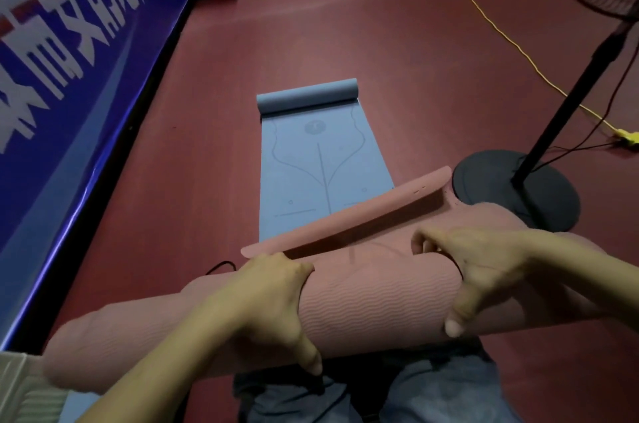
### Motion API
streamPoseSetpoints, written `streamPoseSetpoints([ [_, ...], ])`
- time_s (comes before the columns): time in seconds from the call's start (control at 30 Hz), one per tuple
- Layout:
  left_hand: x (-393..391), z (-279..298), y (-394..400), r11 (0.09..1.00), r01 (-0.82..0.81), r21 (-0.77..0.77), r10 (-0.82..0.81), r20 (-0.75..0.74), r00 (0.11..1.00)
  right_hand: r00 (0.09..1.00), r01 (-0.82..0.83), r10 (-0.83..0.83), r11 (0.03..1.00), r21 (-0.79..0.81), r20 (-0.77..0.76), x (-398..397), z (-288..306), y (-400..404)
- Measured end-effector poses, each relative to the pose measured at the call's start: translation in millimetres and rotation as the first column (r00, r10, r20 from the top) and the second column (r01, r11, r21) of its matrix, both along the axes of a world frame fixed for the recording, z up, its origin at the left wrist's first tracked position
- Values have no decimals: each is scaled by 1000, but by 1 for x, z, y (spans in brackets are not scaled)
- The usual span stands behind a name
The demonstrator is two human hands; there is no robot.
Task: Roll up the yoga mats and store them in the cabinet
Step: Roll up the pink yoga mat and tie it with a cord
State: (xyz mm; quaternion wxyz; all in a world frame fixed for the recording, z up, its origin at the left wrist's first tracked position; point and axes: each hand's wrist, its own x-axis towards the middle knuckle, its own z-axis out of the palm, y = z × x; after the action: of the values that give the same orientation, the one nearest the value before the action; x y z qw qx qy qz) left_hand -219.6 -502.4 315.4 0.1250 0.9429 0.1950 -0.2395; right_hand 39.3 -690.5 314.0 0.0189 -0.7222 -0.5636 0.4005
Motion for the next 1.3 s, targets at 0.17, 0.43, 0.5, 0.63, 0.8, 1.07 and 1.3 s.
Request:
streamPoseSetpoints([
  [0.17, 17, -1, 21, 993, -27, -114, 29, 17, 999, 989, 79, -109, 957, 279, 95, 5, 3, -6],
  [0.43, 12, -3, 36, 990, 54, -133, 1, 380, 925, 965, -5, -102, 914, 405, 241, 3, 15, -17],
  [0.5, 7, 1, 33, 998, 33, -46, -12, 391, 920, 970, 32, -137, 891, 453, 201, 0, 12, -21],
  [0.63, 4, 4, 19, 993, 77, 91, -103, 332, 938, 963, 188, -263, 816, 547, 60, 3, -3, -23],
  [0.8, 14, -9, 15, 987, 60, 148, -82, 150, 985, 957, 78, -172, 927, 366, 232, -2, 12, -13],
  [1.07, 34, -12, 24, 992, -40, 118, 26, 117, 993, 818, -111, 40, 990, 89, 574, -11, 4, 12],
  [1.3, 31, 0, 27, 996, -31, 85, 22, 109, 994, 840, -105, 23, 987, 120, 542, -13, 9, 12],
])
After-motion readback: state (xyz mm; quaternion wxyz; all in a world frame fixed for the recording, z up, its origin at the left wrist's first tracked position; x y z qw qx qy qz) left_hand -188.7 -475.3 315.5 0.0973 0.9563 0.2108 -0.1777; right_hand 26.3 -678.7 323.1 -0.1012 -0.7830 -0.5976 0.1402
